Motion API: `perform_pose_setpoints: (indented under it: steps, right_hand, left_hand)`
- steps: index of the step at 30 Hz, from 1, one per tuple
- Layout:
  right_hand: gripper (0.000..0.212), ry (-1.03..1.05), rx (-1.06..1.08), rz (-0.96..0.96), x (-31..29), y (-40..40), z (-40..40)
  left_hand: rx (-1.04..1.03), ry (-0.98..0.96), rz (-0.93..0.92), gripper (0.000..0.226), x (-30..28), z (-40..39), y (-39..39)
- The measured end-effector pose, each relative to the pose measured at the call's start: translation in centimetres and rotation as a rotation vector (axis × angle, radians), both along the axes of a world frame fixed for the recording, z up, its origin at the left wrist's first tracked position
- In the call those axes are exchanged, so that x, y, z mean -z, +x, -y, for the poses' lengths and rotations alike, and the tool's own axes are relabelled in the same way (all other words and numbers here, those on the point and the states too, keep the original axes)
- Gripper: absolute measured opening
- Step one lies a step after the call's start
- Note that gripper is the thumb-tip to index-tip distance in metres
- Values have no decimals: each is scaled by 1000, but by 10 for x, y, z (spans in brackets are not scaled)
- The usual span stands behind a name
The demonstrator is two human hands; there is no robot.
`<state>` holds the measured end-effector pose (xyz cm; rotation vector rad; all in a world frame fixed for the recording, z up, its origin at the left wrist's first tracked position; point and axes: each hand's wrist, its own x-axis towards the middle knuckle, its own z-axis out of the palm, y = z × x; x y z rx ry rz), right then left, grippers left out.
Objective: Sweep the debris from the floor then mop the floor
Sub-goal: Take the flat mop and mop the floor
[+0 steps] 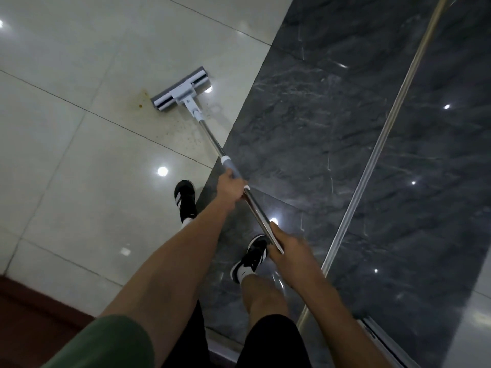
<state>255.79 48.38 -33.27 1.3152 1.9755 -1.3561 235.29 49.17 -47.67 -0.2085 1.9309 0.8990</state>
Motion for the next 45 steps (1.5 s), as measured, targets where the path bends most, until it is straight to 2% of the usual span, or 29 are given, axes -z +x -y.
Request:
perform_pose_setpoints:
  steps: [6, 12, 18, 22, 28, 32, 38, 45]
  right_hand:
    - [55, 12, -44, 3, 5, -27, -1]
    - [56, 5, -21, 7, 15, -87, -15]
    - [56, 26, -78, 17, 32, -206, -50]
    - [58, 57, -85, -12, 42, -298, -77]
    - [59, 24, -129, -64, 54, -450, -101]
    - [60, 42, -192, -74, 57, -523, -107]
    - [58, 31, -298, -78, 55, -560, -108]
    - [49, 46, -457, -108, 48, -529, -120]
  left_hand:
    - [-9, -30, -43, 36, 10, 1, -33]
    - [-84, 18, -8, 69, 17, -12, -94]
    - [-216, 113, 101, 87, 19, -44, -219]
    - [-239, 141, 134, 85, 27, -67, -315]
    - [-292, 152, 55, 80, 33, -80, -463]
    - [-344, 134, 14, 75, 32, -77, -532]
    - [-424, 110, -2, 72, 26, -61, -570]
    - [-515, 89, 22, 62, 16, -36, -532]
